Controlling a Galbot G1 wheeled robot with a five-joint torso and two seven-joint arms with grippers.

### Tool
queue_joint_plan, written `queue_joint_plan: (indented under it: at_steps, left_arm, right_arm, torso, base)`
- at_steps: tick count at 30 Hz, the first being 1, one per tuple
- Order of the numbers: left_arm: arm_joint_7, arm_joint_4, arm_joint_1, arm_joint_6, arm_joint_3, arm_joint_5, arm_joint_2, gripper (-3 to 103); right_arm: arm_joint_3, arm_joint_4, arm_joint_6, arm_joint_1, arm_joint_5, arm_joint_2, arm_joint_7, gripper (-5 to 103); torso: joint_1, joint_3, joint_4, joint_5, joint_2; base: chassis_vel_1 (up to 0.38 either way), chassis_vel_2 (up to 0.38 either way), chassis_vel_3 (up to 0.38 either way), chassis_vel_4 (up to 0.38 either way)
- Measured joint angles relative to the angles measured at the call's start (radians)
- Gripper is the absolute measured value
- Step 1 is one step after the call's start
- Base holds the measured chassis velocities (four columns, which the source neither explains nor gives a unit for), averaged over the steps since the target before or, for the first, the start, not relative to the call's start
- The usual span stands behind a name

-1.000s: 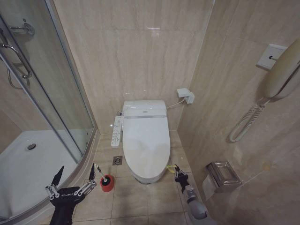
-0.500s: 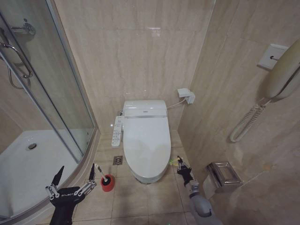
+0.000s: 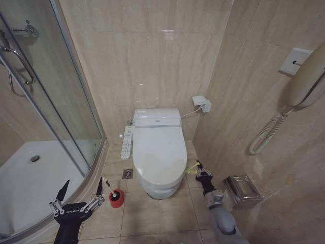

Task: Open the toilet lid, clean the toilet bowl with a toilet brush, close the toilet lid, and flush.

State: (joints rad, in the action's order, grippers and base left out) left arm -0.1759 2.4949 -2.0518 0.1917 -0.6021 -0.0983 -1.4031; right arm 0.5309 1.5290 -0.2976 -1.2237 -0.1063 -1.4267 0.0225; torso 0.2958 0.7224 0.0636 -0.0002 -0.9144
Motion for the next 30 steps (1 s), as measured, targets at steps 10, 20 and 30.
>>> queue_joint_plan:
  at_steps: [10,20,30]
  left_arm:
    - [0.000,0.000,0.000,0.000,0.000,0.000,0.000,100]
    - [0.000,0.000,0.000,0.000,0.000,0.000,0.000,100]
    - [0.000,0.000,0.000,0.000,0.000,0.000,0.000,100]
  right_arm:
    - [0.012,0.125,0.039,0.027,-0.064,-0.017,-0.002,1]
    - [0.043,0.187,0.053,0.059,-0.088,-0.019,0.014,1]
    - [0.052,0.204,0.047,0.107,-0.072,-0.032,0.017,1]
  torso:
    - [0.000,0.000,-0.0001,0.0000,0.000]
    - [0.000,0.000,-0.0002,0.0001,0.000]
    - [0.000,0.000,-0.0001,0.0002,0.000]
  base:
    - [0.000,0.000,0.000,0.000]
    - [0.000,0.000,0.000,0.000]
    - [0.000,0.000,0.000,0.000]
